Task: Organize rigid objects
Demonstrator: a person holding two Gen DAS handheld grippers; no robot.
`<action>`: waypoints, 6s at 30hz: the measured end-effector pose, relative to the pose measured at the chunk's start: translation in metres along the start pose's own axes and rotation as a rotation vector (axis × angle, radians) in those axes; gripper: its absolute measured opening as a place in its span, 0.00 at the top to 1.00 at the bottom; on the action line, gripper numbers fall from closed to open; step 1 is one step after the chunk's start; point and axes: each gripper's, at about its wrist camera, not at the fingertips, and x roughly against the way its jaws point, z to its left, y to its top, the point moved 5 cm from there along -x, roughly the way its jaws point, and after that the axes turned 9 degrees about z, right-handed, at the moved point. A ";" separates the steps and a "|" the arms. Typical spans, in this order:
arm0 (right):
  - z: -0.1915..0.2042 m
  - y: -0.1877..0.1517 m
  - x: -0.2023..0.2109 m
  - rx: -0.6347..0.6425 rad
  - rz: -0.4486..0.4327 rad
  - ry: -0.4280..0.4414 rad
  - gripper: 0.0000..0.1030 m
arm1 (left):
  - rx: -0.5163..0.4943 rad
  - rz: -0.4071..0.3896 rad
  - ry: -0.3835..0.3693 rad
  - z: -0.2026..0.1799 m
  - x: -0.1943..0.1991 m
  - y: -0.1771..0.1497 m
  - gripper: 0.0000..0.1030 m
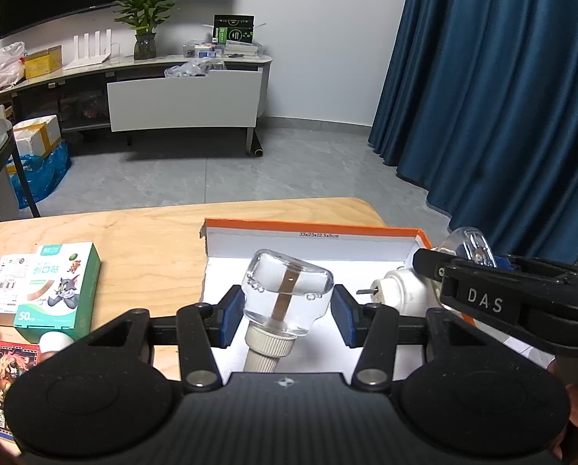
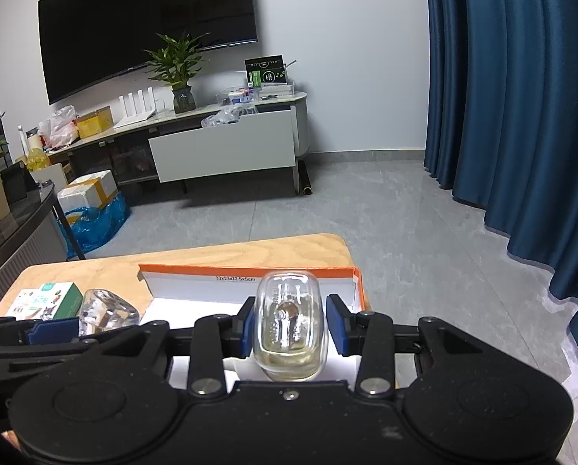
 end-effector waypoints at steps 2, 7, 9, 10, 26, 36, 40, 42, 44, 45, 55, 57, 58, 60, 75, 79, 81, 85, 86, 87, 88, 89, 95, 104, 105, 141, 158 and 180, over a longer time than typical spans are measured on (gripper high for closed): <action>0.002 0.000 -0.003 0.007 0.010 -0.002 0.54 | -0.001 0.001 -0.002 0.000 -0.002 0.000 0.52; 0.001 0.003 -0.007 -0.010 -0.001 0.009 0.50 | -0.005 0.004 -0.007 -0.001 -0.007 0.000 0.52; 0.002 0.005 -0.004 -0.014 -0.028 0.025 0.37 | 0.001 0.011 -0.010 -0.001 -0.010 0.000 0.52; 0.001 0.005 -0.002 -0.014 -0.044 0.025 0.35 | 0.004 0.015 -0.016 -0.002 -0.011 0.000 0.52; -0.010 0.013 0.034 -0.066 -0.182 0.034 0.23 | -0.025 0.020 -0.019 -0.014 0.003 -0.002 0.28; -0.001 -0.016 0.062 -0.108 -0.089 0.015 0.14 | -0.017 0.013 0.022 0.005 0.051 -0.018 0.04; 0.014 -0.032 0.077 -0.083 -0.072 0.001 0.14 | -0.017 0.023 0.021 0.015 0.062 -0.028 0.04; 0.021 -0.039 0.082 -0.080 -0.057 0.010 0.14 | -0.011 0.022 0.026 0.020 0.066 -0.032 0.04; 0.026 -0.046 0.086 -0.084 -0.046 0.012 0.14 | -0.010 0.020 0.031 0.023 0.071 -0.035 0.04; 0.030 -0.048 0.088 -0.086 -0.043 0.015 0.14 | -0.010 0.017 0.035 0.026 0.074 -0.038 0.04; 0.076 -0.065 0.104 -0.040 -0.025 0.066 0.14 | 0.029 -0.021 0.088 0.062 0.107 -0.054 0.04; 0.087 -0.069 0.104 -0.029 -0.017 0.085 0.14 | 0.041 -0.024 0.093 0.072 0.112 -0.059 0.04; 0.093 -0.070 0.104 -0.022 -0.011 0.094 0.14 | 0.049 -0.024 0.094 0.078 0.115 -0.061 0.04; 0.106 -0.073 0.104 -0.001 -0.002 0.108 0.14 | 0.064 -0.024 0.103 0.089 0.119 -0.067 0.04; 0.187 -0.100 0.108 0.166 0.025 0.190 0.14 | 0.076 -0.084 0.182 0.208 0.145 -0.110 0.00; 0.190 -0.102 0.104 0.162 0.034 0.186 0.14 | 0.025 -0.080 0.191 0.250 0.140 -0.120 0.00; 0.193 -0.101 0.099 0.148 0.048 0.197 0.14 | -0.020 -0.060 0.166 0.262 0.132 -0.122 0.00; 0.196 -0.102 0.089 0.143 0.072 0.194 0.14 | -0.189 -0.030 0.141 0.262 0.113 -0.124 0.00; 0.197 -0.102 0.087 0.147 0.075 0.188 0.14 | -0.222 -0.014 0.134 0.262 0.106 -0.124 0.00; 0.198 -0.103 0.085 0.149 0.079 0.185 0.14 | -0.246 0.001 0.128 0.263 0.099 -0.124 0.00; 0.199 -0.103 0.083 0.150 0.084 0.184 0.14 | -0.262 0.008 0.109 0.265 0.094 -0.125 0.00; 0.199 -0.103 0.082 0.151 0.089 0.183 0.14 | -0.266 -0.005 0.081 0.267 0.091 -0.124 0.00; 0.201 -0.100 0.071 0.145 0.108 0.177 0.14 | -0.235 0.071 -0.071 0.268 0.079 -0.131 0.00; 0.198 -0.097 0.063 0.123 0.113 0.194 0.14 | -0.275 0.142 -0.110 0.230 0.081 -0.164 0.00; 0.197 -0.097 0.060 0.119 0.117 0.198 0.14 | -0.246 0.145 -0.082 0.231 0.080 -0.165 0.00; 0.232 -0.066 0.011 0.187 0.086 0.190 0.55 | 0.076 -0.079 0.028 0.198 0.110 -0.117 0.38; 0.088 -0.049 0.179 0.010 -0.197 0.037 0.55 | -0.051 -0.233 -0.154 0.034 0.167 -0.052 0.38; 0.029 -0.095 0.174 -0.069 -0.132 -0.020 0.55 | -0.032 -0.154 -0.055 -0.004 0.120 -0.059 0.38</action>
